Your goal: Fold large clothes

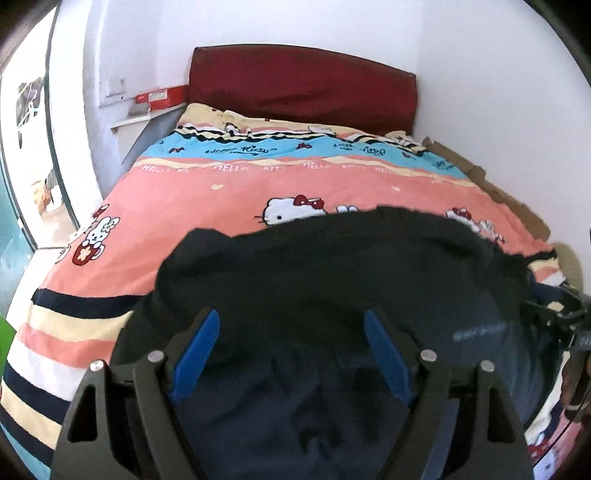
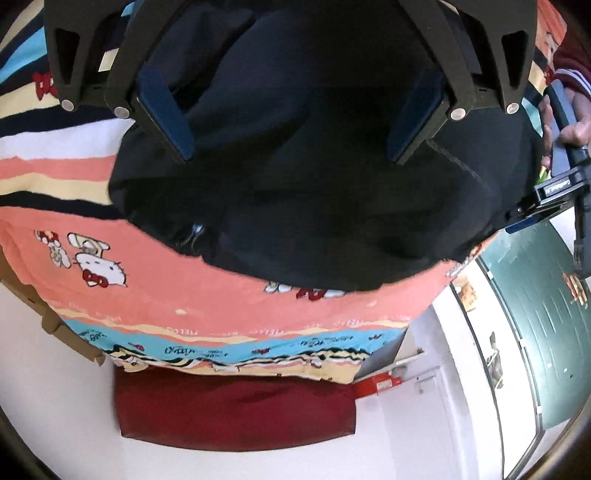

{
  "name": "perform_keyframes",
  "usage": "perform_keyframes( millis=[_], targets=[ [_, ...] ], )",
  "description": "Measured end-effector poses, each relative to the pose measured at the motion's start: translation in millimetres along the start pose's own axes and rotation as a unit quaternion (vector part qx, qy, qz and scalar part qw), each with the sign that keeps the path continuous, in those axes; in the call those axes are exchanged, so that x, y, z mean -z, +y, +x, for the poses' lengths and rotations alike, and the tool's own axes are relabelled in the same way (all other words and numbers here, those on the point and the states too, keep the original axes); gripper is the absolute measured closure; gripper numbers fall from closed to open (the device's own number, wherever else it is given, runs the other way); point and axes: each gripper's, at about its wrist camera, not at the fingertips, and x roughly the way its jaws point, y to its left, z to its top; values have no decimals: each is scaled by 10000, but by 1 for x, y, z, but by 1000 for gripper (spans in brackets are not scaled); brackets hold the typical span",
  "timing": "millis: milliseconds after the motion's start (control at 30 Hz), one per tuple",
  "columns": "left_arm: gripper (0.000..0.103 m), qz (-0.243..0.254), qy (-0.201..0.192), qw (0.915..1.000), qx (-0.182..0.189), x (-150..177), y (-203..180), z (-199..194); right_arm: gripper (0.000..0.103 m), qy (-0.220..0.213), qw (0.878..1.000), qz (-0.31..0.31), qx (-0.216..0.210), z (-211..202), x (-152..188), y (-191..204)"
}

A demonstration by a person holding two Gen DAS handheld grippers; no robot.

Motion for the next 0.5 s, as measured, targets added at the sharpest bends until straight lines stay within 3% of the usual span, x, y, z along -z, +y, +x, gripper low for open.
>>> perform_keyframes(
  millis=[500],
  targets=[
    [23,204,-133,9997,-93,23,1,10,1,80,9995,290,-40,16,23,-25]
  ],
)
